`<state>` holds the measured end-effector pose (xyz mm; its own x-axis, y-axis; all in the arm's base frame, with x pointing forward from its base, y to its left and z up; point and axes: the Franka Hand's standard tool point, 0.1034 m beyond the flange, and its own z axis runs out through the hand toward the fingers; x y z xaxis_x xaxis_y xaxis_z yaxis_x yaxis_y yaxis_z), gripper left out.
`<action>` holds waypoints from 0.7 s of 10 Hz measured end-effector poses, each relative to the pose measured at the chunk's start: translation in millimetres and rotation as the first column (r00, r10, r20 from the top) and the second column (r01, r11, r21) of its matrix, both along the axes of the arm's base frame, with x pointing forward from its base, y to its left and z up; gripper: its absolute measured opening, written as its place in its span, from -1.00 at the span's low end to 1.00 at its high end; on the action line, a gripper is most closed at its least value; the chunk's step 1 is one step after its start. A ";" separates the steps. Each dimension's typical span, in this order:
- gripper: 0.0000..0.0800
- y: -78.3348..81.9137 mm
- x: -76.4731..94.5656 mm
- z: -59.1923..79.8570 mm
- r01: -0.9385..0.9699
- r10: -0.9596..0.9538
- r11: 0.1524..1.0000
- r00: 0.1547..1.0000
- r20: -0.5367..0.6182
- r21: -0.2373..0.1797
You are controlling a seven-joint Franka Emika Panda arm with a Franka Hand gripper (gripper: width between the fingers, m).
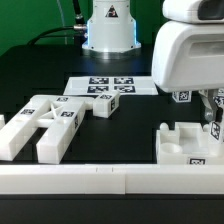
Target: Assemble chair
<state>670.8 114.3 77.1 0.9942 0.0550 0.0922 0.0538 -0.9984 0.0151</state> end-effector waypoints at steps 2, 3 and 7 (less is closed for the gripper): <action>-0.27 0.7 0.8 -0.1 0.132 -0.132 0.991 0.991 0.003 0.010; -0.27 -1.4 1.0 -0.1 0.198 -0.198 0.980 0.980 0.003 0.014; 0.26 -2.7 0.9 -0.5 0.312 -0.313 0.950 0.950 0.002 0.022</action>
Offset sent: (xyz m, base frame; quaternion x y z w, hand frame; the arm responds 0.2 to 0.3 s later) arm 0.0035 0.0009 -0.0047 -0.0110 -0.0041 0.1842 0.9828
